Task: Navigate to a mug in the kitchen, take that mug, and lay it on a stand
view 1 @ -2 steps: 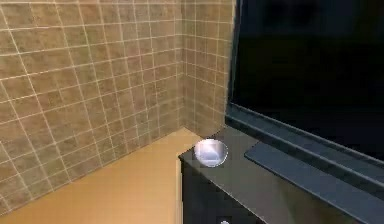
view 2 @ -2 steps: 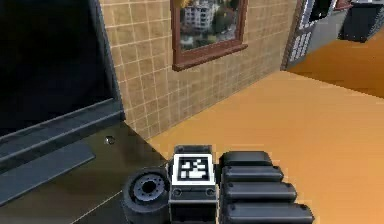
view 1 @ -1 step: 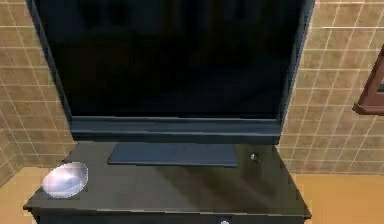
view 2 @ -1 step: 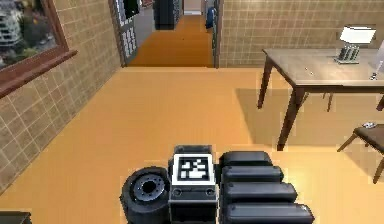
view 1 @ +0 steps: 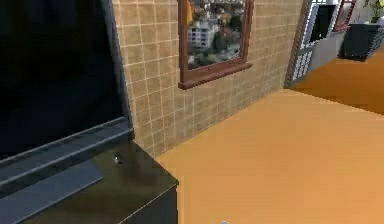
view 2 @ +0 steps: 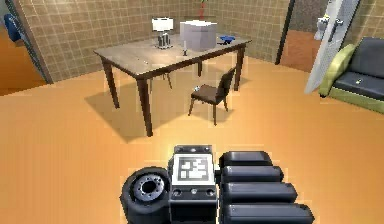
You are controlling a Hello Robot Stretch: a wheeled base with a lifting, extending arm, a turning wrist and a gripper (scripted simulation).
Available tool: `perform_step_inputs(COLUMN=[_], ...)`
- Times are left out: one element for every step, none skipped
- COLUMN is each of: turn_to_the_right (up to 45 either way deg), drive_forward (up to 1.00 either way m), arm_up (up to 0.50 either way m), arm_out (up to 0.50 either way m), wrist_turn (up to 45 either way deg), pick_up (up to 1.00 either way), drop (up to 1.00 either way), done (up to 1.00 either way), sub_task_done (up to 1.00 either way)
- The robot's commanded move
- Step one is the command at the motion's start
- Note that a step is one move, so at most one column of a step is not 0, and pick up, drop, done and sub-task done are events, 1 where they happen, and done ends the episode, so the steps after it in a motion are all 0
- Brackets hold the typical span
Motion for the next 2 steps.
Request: perform_step_inputs(turn_to_the_right=[42.0,45.0], drive_forward=[0.00,0.00], arm_up=[0.00,0.00], arm_out=[0.00,0.00], wrist_turn=[0.0,0.0], pick_up=[0.00,0.00], drop=[0.00,0.00], done=[0.00,0.00], sub_task_done=[0.00,0.00])
